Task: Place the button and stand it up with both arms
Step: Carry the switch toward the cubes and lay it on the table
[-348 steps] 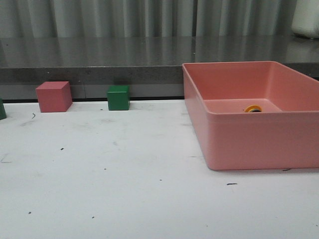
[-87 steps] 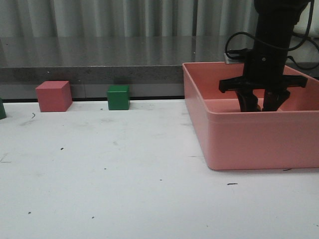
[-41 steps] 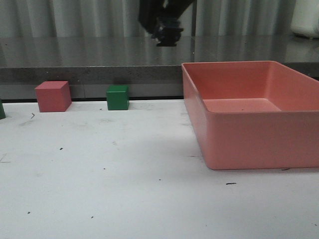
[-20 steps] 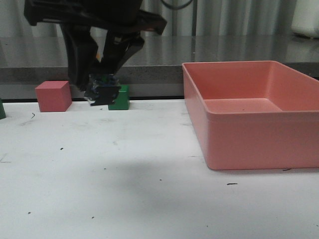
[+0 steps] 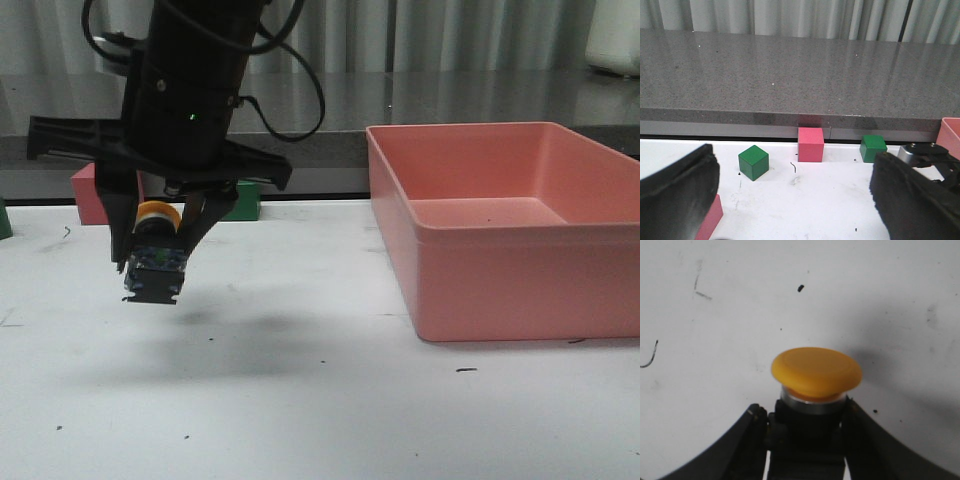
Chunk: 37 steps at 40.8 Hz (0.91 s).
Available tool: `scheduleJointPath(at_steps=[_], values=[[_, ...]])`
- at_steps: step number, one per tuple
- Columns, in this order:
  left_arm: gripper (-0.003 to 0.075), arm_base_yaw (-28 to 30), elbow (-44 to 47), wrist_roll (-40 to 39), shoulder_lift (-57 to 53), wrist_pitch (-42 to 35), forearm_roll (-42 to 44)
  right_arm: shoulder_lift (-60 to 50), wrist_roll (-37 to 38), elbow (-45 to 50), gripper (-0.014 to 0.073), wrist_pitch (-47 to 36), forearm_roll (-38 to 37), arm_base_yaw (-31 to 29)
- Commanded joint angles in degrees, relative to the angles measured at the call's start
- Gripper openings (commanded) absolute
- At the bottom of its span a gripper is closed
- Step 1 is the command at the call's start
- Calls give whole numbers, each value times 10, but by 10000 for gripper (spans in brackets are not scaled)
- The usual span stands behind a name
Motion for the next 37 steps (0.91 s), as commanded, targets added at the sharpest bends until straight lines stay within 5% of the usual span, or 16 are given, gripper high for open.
scheduleJointPath(at_steps=[1, 29, 37], values=[[598, -4, -19, 0, 8, -50, -1, -9, 37, -49, 186, -9, 8, 0], [598, -4, -19, 0, 8, -50, -1, 60, 173, -97, 196, 12, 7, -2], [598, -4, -19, 0, 8, -50, -1, 61, 173, -97, 409, 17, 7, -2]])
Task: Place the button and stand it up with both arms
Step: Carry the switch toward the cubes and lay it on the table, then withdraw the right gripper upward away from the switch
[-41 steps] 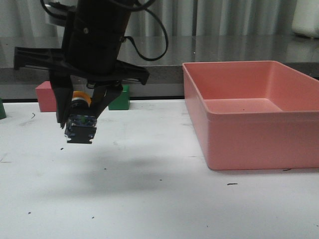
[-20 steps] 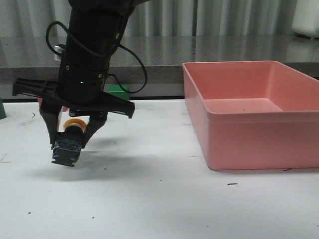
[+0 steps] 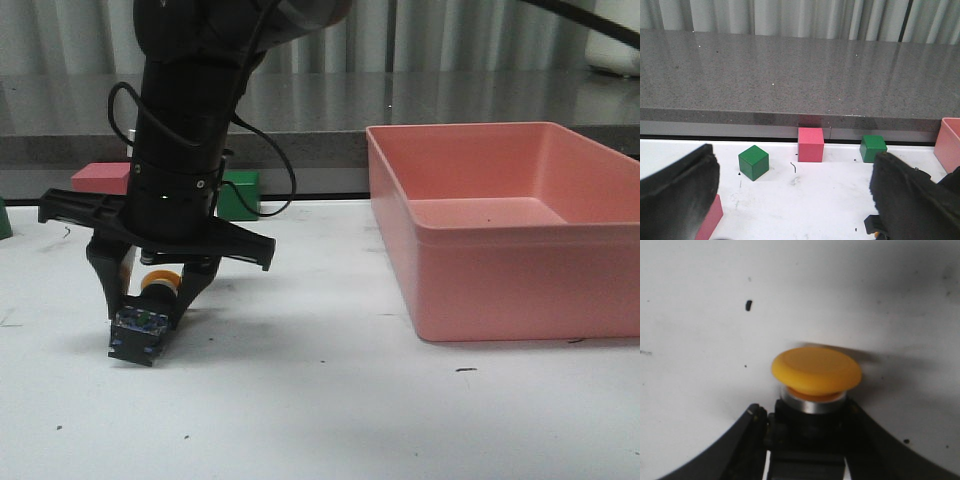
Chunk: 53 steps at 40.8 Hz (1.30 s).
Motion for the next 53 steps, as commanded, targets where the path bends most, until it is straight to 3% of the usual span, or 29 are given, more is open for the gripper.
scheduleJointPath(at_steps=[1, 5, 13, 29, 38, 46, 53], values=[[598, -4, -19, 0, 8, -50, -1, -41, -1, -19, 434, -6, 6, -2], [598, -4, -19, 0, 8, -50, -1, -42, -1, -24, 491, -4, 6, -2], [598, -4, -19, 0, 8, -50, -1, -53, -23, -49, 493, 20, -1, -3], [598, -4, -19, 0, 8, -50, -1, -187, -333, -56, 493, 72, -5, -3], [598, -4, -19, 0, 8, -50, -1, -276, -469, -56, 491, 138, -13, -3], [598, -4, -19, 0, 8, -50, -1, -341, -493, -48, 491, 175, -35, -3], [598, -4, -19, 0, 8, -50, -1, -421, -493, 42, 491, 147, -67, -3]])
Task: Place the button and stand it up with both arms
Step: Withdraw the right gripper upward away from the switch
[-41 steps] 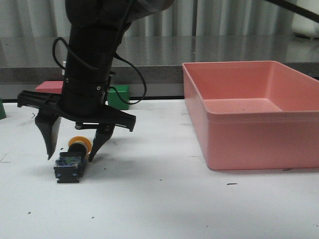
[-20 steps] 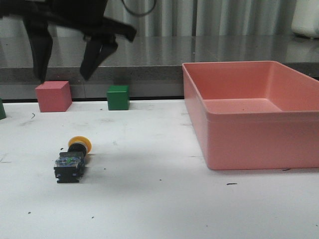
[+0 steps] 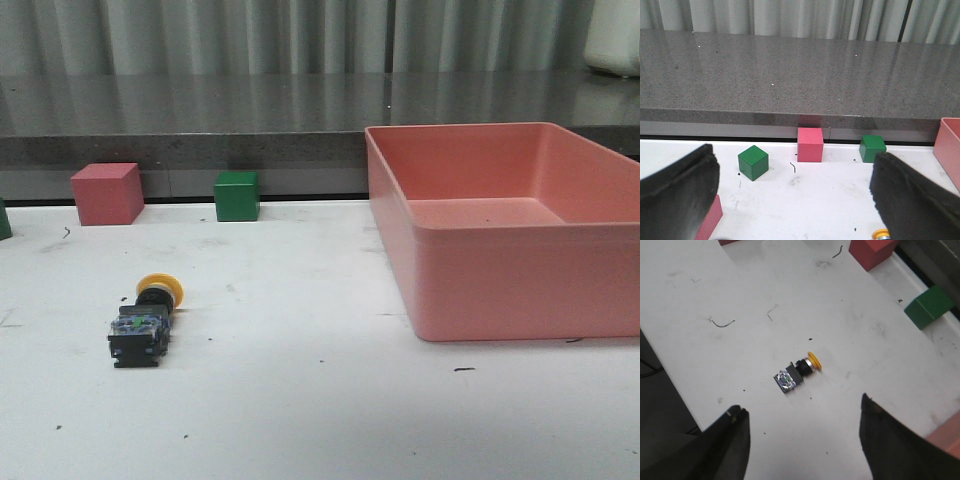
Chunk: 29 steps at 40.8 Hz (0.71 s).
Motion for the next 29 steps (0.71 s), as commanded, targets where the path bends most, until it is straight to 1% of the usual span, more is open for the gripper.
scheduleJointPath(at_steps=[1, 21, 29], values=[[598, -4, -19, 0, 8, -50, -1, -79, -8, 54, 491, -10, -14, -3], [598, -4, -19, 0, 8, -50, -1, -381, -8, 467, 491, -233, -17, -3], [598, -4, -19, 0, 8, -50, -1, -500, -8, 600, 491, -297, -20, -3]])
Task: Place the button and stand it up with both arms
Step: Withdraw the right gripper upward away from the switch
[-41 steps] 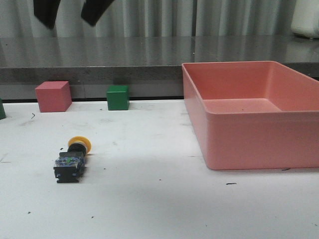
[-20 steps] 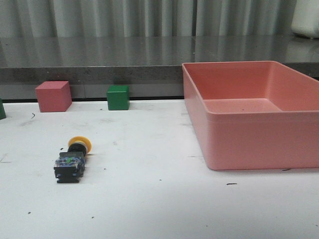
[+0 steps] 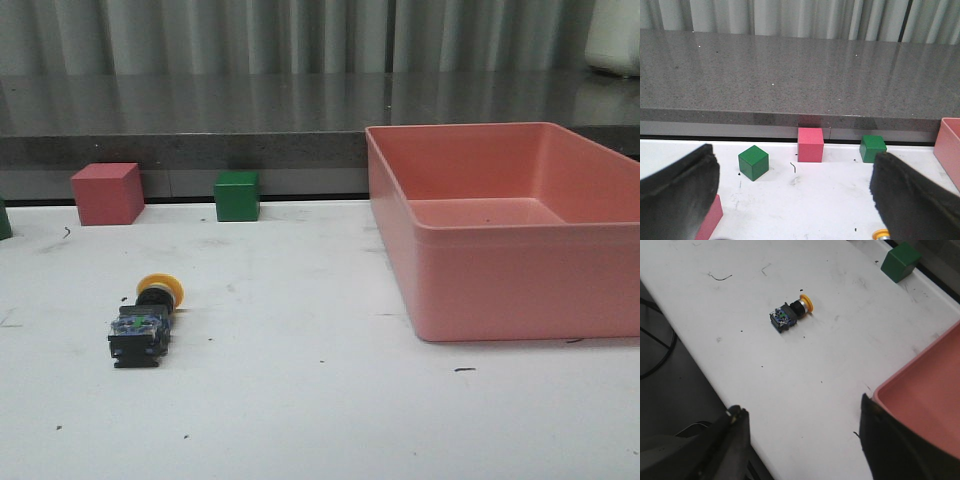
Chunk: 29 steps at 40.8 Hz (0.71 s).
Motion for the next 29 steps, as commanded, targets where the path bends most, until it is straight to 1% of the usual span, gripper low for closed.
scheduleJointPath(at_steps=[1, 7, 16, 21, 29], values=[[598, -4, -19, 0, 8, -50, -1, -66, -7, 43, 491, -68, -4, -3], [598, -4, -19, 0, 8, -50, -1, -152, -7, 111, 491, -88, -6, -3], [598, -4, -19, 0, 8, -50, -1, -267, -7, 172, 491, -105, -7, -3], [598, -4, -19, 0, 8, -52, -1, -300, -7, 186, 491, -102, -7, -3], [598, -4, -19, 0, 8, -63, -3, -306, -7, 186, 491, -101, -7, -3]])
